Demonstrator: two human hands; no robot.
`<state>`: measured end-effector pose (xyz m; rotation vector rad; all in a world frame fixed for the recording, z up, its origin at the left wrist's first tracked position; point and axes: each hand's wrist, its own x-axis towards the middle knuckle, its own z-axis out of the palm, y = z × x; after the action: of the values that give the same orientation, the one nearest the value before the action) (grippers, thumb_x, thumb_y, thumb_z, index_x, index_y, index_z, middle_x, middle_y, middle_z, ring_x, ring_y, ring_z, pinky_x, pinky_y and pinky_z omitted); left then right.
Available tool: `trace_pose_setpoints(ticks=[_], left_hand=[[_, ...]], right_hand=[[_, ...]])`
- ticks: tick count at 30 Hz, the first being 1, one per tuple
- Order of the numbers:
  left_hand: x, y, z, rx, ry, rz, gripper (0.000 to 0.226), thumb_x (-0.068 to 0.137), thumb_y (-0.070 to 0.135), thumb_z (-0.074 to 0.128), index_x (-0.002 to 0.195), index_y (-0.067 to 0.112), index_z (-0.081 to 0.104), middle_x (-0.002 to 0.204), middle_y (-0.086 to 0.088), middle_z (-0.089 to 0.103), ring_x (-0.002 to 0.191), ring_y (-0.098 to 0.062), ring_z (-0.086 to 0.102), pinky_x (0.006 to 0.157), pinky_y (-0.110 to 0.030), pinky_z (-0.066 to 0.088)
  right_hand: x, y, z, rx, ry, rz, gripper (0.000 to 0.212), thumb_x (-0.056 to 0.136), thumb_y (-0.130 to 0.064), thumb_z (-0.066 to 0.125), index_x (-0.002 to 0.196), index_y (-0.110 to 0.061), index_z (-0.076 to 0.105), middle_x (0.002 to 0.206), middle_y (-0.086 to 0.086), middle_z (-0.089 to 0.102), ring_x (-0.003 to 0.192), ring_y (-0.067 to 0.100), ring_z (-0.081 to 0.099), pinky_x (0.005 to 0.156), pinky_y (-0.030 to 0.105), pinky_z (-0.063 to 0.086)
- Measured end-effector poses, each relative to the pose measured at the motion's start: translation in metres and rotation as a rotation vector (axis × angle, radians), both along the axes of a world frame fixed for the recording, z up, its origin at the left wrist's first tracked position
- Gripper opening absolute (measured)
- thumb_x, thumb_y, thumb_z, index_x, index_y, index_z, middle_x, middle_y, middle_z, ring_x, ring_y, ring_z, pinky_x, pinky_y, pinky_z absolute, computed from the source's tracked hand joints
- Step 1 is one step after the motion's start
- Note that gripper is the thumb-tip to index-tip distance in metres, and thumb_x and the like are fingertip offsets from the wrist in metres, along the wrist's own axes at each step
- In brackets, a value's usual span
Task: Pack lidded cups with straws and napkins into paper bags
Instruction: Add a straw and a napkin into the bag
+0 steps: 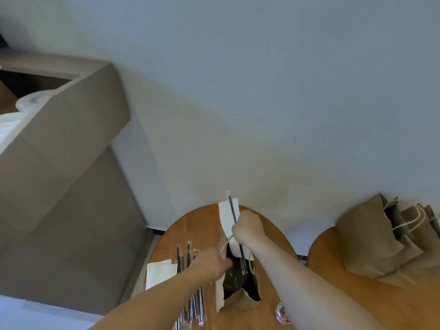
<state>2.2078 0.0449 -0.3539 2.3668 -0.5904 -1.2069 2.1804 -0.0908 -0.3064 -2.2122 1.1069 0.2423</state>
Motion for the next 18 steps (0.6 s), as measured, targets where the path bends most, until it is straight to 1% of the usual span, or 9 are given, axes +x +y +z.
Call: trace_pose_setpoints(ticks=[3, 5, 6, 7, 9, 10, 13, 16, 18], left_hand=[[-0.002, 0.001, -0.002, 0.014, -0.057, 0.031, 0.026, 0.095, 0.030, 0.050, 0.080, 0.014, 0.064, 0.072, -0.003, 0.065, 0.066, -0.016, 0.068, 0.067, -0.028, 0.057], [0.000, 0.004, -0.003, 0.003, -0.065, 0.103, 0.027, 0.097, 0.029, 0.047, 0.080, 0.014, 0.063, 0.077, -0.005, 0.069, 0.071, -0.018, 0.070, 0.072, -0.030, 0.060], [0.001, 0.006, -0.004, -0.008, -0.056, 0.148, 0.028, 0.097, 0.029, 0.046, 0.082, 0.014, 0.063, 0.077, -0.006, 0.071, 0.069, -0.017, 0.071, 0.072, -0.030, 0.061], [0.001, 0.008, -0.004, -0.023, -0.046, 0.186, 0.029, 0.098, 0.031, 0.046, 0.085, 0.013, 0.064, 0.076, -0.006, 0.072, 0.067, -0.017, 0.072, 0.072, -0.031, 0.062], [-0.001, 0.010, -0.005, -0.046, -0.023, 0.224, 0.027, 0.098, 0.032, 0.046, 0.092, 0.013, 0.063, 0.078, -0.007, 0.073, 0.068, -0.017, 0.072, 0.074, -0.033, 0.062], [-0.003, 0.012, -0.005, -0.058, -0.011, 0.234, 0.024, 0.099, 0.033, 0.046, 0.090, 0.016, 0.062, 0.079, -0.007, 0.073, 0.070, -0.017, 0.073, 0.075, -0.034, 0.062], [-0.008, 0.017, -0.006, -0.089, 0.000, 0.239, 0.021, 0.098, 0.032, 0.049, 0.079, 0.027, 0.054, 0.080, -0.004, 0.071, 0.073, -0.018, 0.073, 0.075, -0.034, 0.062], [-0.008, 0.025, -0.007, -0.063, 0.017, 0.262, 0.027, 0.098, 0.034, 0.048, 0.084, 0.019, 0.066, 0.080, -0.004, 0.070, 0.076, -0.020, 0.072, 0.076, -0.035, 0.062], [-0.006, 0.030, -0.008, -0.038, 0.013, 0.296, 0.031, 0.097, 0.035, 0.047, 0.084, 0.016, 0.068, 0.082, -0.006, 0.069, 0.079, -0.021, 0.072, 0.077, -0.036, 0.061]], right_hand=[[-0.019, -0.003, -0.013, -0.036, 0.114, 0.008, 0.018, 0.085, 0.003, 0.056, 0.077, -0.011, 0.048, 0.075, -0.002, 0.048, 0.074, 0.019, 0.054, 0.045, 0.021, 0.033], [-0.033, -0.004, -0.021, -0.030, 0.113, 0.000, 0.014, 0.089, 0.001, 0.055, 0.084, -0.012, 0.050, 0.080, -0.003, 0.048, 0.079, 0.019, 0.054, 0.046, 0.020, 0.032], [-0.039, -0.002, -0.025, -0.036, 0.105, 0.004, 0.016, 0.092, -0.003, 0.055, 0.083, -0.015, 0.049, 0.081, -0.003, 0.049, 0.079, 0.019, 0.055, 0.047, 0.020, 0.033], [-0.044, 0.001, -0.028, -0.047, 0.095, 0.012, 0.018, 0.093, -0.007, 0.056, 0.082, -0.018, 0.049, 0.082, -0.004, 0.051, 0.079, 0.018, 0.056, 0.050, 0.020, 0.036], [-0.048, 0.014, -0.039, -0.063, 0.096, 0.043, 0.011, 0.094, -0.013, 0.059, 0.088, -0.020, 0.053, 0.086, -0.003, 0.057, 0.082, 0.017, 0.059, 0.060, 0.024, 0.046], [-0.048, 0.021, -0.045, -0.066, 0.111, 0.076, 0.009, 0.094, -0.015, 0.059, 0.090, -0.021, 0.055, 0.087, -0.004, 0.059, 0.082, 0.016, 0.059, 0.065, 0.025, 0.049], [-0.048, 0.038, -0.063, 0.006, 0.122, 0.054, 0.015, 0.096, -0.020, 0.056, 0.083, -0.025, 0.051, 0.082, -0.008, 0.055, 0.076, 0.011, 0.053, 0.070, 0.025, 0.045], [-0.045, 0.040, -0.081, 0.064, 0.125, -0.057, 0.021, 0.097, -0.019, 0.050, 0.077, -0.025, 0.051, 0.080, -0.007, 0.055, 0.073, 0.009, 0.051, 0.061, 0.024, 0.040], [-0.040, 0.034, -0.093, 0.067, 0.157, -0.052, 0.021, 0.098, -0.014, 0.047, 0.080, -0.021, 0.055, 0.085, -0.005, 0.059, 0.078, 0.013, 0.055, 0.069, 0.026, 0.046]])
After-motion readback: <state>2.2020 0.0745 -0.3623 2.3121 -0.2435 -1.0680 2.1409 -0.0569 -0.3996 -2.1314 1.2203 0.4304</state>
